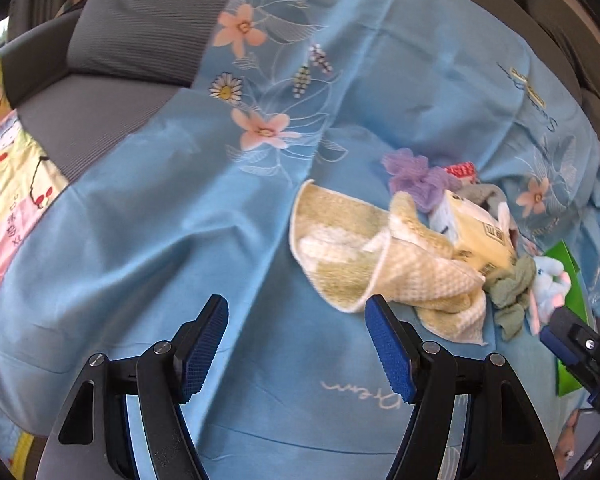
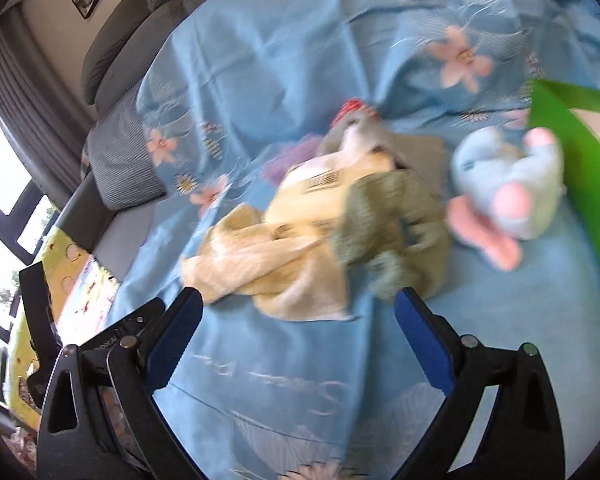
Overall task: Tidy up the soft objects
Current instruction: 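Move the right gripper back to the cream waffle towel, then grasp the cream waffle towel with the right gripper and lift it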
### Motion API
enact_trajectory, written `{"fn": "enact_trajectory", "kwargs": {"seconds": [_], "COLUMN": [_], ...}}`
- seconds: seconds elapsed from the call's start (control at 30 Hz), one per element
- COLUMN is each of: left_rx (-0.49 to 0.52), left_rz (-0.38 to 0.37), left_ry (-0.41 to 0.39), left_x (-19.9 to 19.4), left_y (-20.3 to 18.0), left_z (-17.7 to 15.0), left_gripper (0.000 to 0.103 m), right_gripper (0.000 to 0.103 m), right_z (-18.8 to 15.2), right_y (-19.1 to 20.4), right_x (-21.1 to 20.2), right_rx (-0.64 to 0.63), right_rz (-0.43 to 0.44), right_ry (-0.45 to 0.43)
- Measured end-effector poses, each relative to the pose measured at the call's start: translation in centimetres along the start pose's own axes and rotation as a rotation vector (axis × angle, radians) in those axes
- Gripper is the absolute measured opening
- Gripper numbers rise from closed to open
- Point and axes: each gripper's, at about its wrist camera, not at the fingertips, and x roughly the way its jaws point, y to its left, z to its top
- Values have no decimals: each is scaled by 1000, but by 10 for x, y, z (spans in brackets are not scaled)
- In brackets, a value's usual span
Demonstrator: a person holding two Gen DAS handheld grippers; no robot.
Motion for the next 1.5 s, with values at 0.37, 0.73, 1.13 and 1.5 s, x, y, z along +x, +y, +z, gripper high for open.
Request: {"fn": "enact_trajectory", "kwargs": {"seconds": [0.37, 0.73, 1.13, 1.5], "left_rx": [-55, -66, -46, -42], "left_rz": [-46, -79, -101, -110], "left_ry": [45, 56, 76, 100], "left_x": [-5, -5, -4, 0], "left_y": [29, 29, 18, 14], "left_z": [1, 4, -2, -5], "left_gripper": [72, 72, 72, 72], "right_gripper": [95, 6, 6, 6], "right_z": [8, -2, -9, -9], "right_y": [21, 25, 11, 47], "right_x": [90, 50, -84, -79], "right_rx": [182, 129, 79, -61], "right_rz": [-52, -29, -56, 51], "right_ry": [89, -26, -206, -165]}}
